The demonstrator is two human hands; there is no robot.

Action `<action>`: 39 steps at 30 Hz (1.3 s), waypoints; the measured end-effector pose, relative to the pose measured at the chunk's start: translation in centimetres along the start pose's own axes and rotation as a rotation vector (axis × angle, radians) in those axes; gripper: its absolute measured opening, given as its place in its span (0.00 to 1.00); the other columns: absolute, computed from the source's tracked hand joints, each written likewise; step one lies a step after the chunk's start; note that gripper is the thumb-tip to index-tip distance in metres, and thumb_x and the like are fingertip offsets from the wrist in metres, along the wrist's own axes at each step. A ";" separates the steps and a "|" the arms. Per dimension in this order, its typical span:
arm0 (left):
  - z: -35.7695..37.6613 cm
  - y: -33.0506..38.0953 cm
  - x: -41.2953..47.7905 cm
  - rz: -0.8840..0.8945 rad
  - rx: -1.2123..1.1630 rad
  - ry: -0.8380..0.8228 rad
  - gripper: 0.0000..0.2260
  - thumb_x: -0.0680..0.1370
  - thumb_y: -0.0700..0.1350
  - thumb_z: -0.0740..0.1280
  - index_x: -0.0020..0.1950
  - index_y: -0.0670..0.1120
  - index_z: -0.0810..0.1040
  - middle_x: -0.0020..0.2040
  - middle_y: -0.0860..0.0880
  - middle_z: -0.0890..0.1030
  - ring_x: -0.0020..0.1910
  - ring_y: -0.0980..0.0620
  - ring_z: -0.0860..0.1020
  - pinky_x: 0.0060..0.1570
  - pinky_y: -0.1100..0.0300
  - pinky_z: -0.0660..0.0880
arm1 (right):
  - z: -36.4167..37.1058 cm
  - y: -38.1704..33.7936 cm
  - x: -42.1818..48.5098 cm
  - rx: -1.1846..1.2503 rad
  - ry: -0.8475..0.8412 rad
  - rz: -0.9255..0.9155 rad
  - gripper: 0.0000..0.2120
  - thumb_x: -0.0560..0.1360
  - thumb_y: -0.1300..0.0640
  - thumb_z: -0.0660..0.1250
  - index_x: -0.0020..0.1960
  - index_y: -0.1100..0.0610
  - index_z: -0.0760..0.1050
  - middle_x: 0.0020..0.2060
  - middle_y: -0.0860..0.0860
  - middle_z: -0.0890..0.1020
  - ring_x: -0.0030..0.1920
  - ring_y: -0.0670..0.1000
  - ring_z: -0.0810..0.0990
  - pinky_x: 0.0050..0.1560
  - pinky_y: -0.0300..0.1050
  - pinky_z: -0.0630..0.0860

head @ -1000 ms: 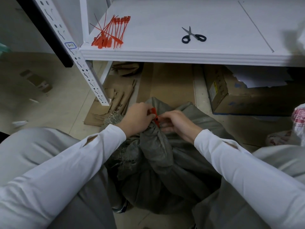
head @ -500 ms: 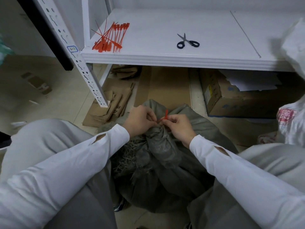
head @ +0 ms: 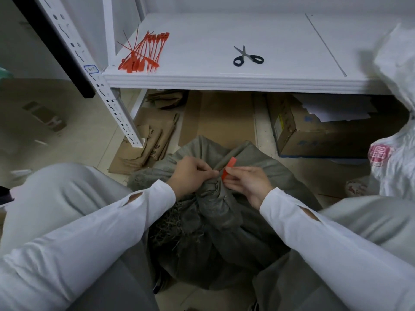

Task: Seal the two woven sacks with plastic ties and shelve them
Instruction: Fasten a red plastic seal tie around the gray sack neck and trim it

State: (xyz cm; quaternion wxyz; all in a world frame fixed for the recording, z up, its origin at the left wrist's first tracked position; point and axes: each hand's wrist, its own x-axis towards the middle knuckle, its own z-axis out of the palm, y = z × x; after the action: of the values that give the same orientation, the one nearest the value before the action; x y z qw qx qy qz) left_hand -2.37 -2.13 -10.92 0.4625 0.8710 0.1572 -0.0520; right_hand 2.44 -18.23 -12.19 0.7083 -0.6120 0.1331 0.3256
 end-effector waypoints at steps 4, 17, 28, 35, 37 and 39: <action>0.5 0.6 0.3 -0.138 -0.222 0.020 0.07 0.72 0.45 0.76 0.36 0.43 0.85 0.38 0.43 0.84 0.42 0.48 0.83 0.48 0.53 0.80 | -0.4 -0.5 0.1 0.059 -0.014 0.026 0.12 0.76 0.63 0.68 0.56 0.68 0.76 0.43 0.62 0.82 0.43 0.54 0.84 0.46 0.43 0.82; 0.4 1.1 0.8 -0.259 -0.335 0.016 0.06 0.69 0.38 0.76 0.32 0.40 0.83 0.36 0.39 0.83 0.39 0.48 0.81 0.45 0.53 0.79 | 0.7 -0.9 0.7 0.078 -0.038 0.009 0.08 0.77 0.63 0.67 0.52 0.68 0.78 0.38 0.59 0.83 0.39 0.51 0.84 0.44 0.41 0.83; 0.4 1.2 1.0 -0.246 -0.362 0.049 0.09 0.71 0.38 0.74 0.31 0.44 0.83 0.34 0.43 0.84 0.38 0.50 0.82 0.42 0.58 0.79 | 1.4 -1.3 0.9 0.052 -0.023 0.016 0.08 0.76 0.62 0.69 0.49 0.67 0.79 0.36 0.57 0.83 0.36 0.49 0.84 0.42 0.40 0.82; 0.7 0.9 1.2 -0.226 -0.365 0.055 0.08 0.71 0.38 0.74 0.32 0.42 0.83 0.35 0.41 0.83 0.37 0.50 0.81 0.42 0.57 0.78 | 1.3 -1.5 0.8 0.084 -0.044 0.053 0.08 0.75 0.61 0.70 0.49 0.68 0.79 0.37 0.58 0.83 0.37 0.50 0.84 0.42 0.40 0.82; 0.7 1.0 1.2 -0.224 -0.360 0.062 0.06 0.71 0.38 0.74 0.36 0.36 0.83 0.38 0.37 0.83 0.37 0.49 0.81 0.42 0.56 0.78 | 1.3 -1.5 0.8 0.102 -0.043 0.063 0.09 0.75 0.61 0.70 0.49 0.68 0.78 0.37 0.58 0.83 0.37 0.50 0.84 0.41 0.39 0.82; 0.8 0.9 1.3 -0.226 -0.357 0.070 0.08 0.71 0.38 0.73 0.38 0.33 0.82 0.38 0.35 0.83 0.36 0.48 0.80 0.42 0.55 0.78 | 1.4 -1.4 0.8 0.112 -0.039 0.069 0.09 0.75 0.61 0.70 0.49 0.68 0.78 0.36 0.57 0.83 0.36 0.49 0.84 0.40 0.39 0.82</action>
State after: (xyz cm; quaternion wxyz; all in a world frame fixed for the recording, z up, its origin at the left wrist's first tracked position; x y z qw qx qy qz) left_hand -0.81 -2.95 -10.93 0.5951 0.7532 0.2766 -0.0445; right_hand 3.65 -16.72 -11.23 0.7321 -0.5601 0.1585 0.3537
